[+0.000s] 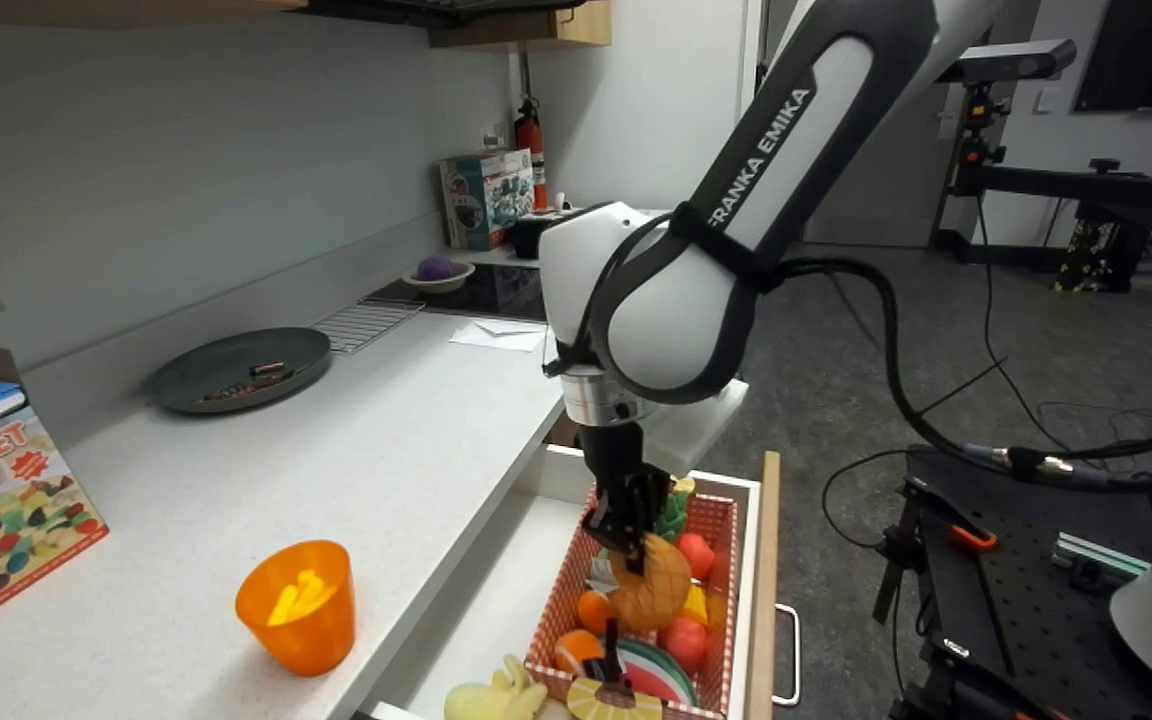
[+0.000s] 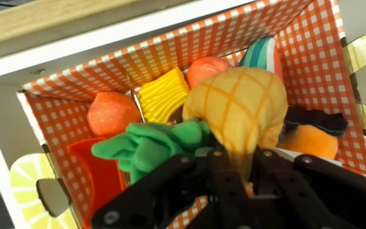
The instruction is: Open the drawer and remove the pineapple plushie from the drawer
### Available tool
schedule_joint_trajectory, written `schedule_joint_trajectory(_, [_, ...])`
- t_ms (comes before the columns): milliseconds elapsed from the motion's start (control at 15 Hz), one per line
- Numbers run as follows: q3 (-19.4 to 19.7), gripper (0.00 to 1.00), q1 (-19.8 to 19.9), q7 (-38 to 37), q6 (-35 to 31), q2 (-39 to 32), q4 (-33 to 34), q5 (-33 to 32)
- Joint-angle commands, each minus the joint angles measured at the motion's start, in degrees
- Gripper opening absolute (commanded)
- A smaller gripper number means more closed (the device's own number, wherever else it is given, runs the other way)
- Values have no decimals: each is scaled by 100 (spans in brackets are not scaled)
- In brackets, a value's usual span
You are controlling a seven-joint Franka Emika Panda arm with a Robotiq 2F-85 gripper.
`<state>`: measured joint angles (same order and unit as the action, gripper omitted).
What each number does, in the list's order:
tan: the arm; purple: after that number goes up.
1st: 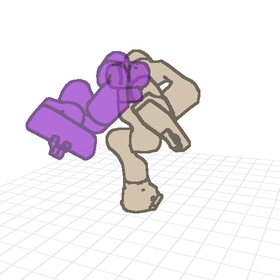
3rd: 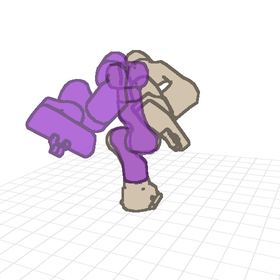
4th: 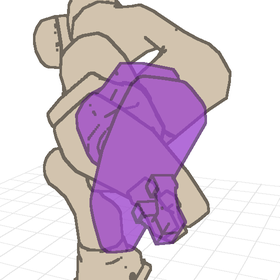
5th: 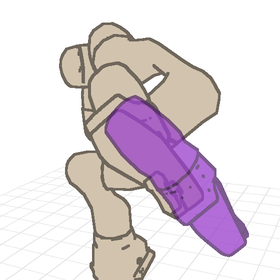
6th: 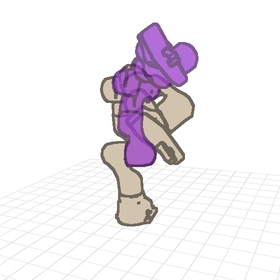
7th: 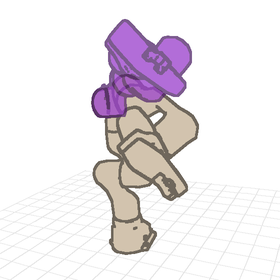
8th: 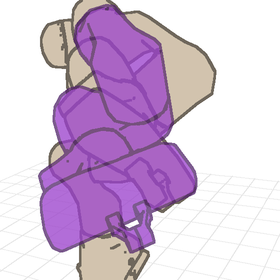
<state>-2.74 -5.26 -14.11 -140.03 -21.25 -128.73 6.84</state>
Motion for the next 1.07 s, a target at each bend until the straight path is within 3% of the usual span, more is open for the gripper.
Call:
schedule_joint_trajectory(0, [174,4,-542,-858,726,598,115,-832])
schedule_joint_trajectory(133, [126,4,-677,-1178,961,774,302,-1245])
schedule_joint_trajectory(333, [117,4,-760,-1510,693,912,576,-1909])
schedule_joint_trajectory(667, [246,4,-647,-1810,-566,658,1008,-2454])
schedule_joint_trajectory(1000, [782,4,-651,-1867,-2116,-32,1437,-2844])
